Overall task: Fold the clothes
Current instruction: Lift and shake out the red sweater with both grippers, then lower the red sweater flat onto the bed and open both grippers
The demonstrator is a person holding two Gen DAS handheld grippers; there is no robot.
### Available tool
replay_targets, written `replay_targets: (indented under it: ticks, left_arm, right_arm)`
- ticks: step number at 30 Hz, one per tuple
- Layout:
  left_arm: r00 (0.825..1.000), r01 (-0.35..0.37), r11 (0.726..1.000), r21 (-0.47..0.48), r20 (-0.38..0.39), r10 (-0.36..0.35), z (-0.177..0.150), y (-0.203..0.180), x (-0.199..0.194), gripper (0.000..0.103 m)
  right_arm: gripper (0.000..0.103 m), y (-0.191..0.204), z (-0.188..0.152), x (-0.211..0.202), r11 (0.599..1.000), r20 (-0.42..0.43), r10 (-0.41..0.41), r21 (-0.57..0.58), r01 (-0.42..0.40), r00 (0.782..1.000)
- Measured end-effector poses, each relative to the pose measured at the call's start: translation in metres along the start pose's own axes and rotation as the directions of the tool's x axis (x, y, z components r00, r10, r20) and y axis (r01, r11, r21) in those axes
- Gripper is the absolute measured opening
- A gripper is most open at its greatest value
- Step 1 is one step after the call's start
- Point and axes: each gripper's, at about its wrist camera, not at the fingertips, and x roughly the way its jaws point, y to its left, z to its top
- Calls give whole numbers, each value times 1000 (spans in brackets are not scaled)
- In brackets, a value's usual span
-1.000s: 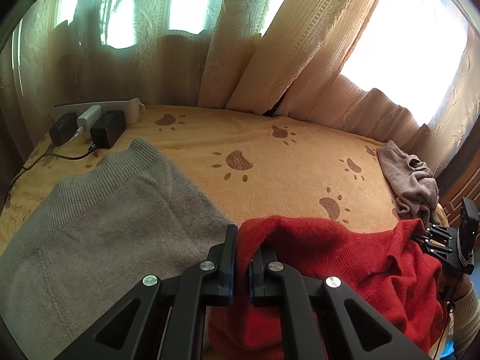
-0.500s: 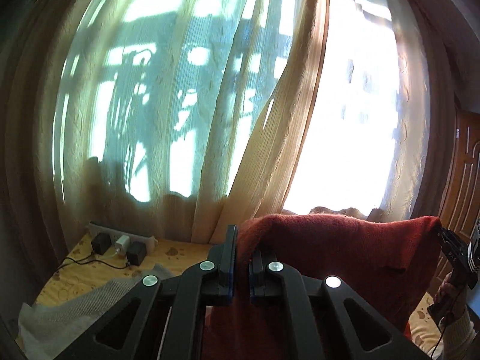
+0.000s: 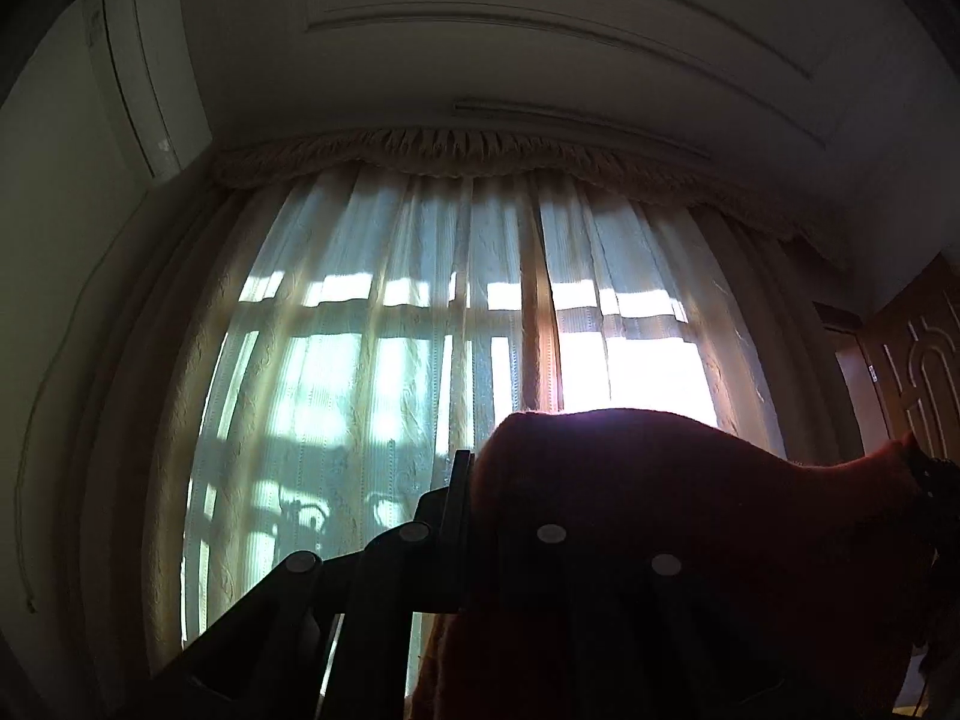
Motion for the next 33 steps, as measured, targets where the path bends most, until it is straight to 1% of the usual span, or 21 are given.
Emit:
replay_targets:
  ticks: [2, 4, 6, 7, 8, 9, 11, 12, 15, 18, 20, 26, 29, 33]
  left_arm:
    - [1000, -10, 999, 33, 29, 9, 13, -4, 0, 6]
    - [1000, -18, 997, 72, 24, 16, 20, -8, 8, 6]
    - [999, 2, 997, 83, -48, 2, 14, -8, 27, 6]
    - [996, 15, 997, 82, -91, -7, 8, -7, 37, 6]
    - [991, 27, 997, 74, -134, -17, 0, -5, 46, 6]
    - [985, 41, 997, 61, -169, -30, -8, -2, 53, 6]
    - [970, 67, 997, 36, -238, -57, -23, 5, 67, 6]
    - [962, 78, 997, 27, -263, -68, -29, 6, 72, 6]
    - [952, 103, 994, 28, -292, -90, -42, -2, 73, 6]
    - [957, 113, 993, 42, -273, -98, -41, -8, 61, 6]
    - [963, 115, 993, 39, -251, -102, -39, -8, 52, 6]
    - [975, 96, 995, 21, -203, -90, -33, -3, 36, 6]
    - [980, 96, 995, 16, -177, -92, -27, -4, 31, 6]
    - [986, 98, 994, 48, -139, -91, -19, -12, 26, 6]
  right_arm:
    - [9, -4, 18, -2, 999, 47, -37, -22, 38, 998]
    - [9, -1, 25, 7, 997, 32, -49, -64, 51, 998]
    - [9, 1, 31, 15, 993, 17, -60, -105, 62, 998]
    - [9, 5, 28, 21, 988, 2, -71, -136, 70, 998]
    - [9, 8, 21, 28, 984, -25, -76, -165, 71, 997]
    - [9, 9, 15, 34, 984, -51, -73, -170, 63, 996]
    - [9, 7, 7, 38, 984, -73, -78, -164, 65, 994]
    - [9, 6, 4, 39, 984, -79, -84, -163, 71, 993]
    - [9, 7, 1, 43, 980, -86, -102, -181, 85, 991]
    - [9, 17, -1, 46, 961, -61, -136, -250, 117, 989]
    - [9, 20, 1, 40, 954, -36, -144, -272, 129, 989]
    - [9, 21, 3, 25, 942, 6, -162, -298, 157, 987]
    - [9, 21, 9, 15, 932, 50, -182, -309, 189, 982]
    - [11, 22, 16, 10, 917, 90, -210, -326, 228, 974]
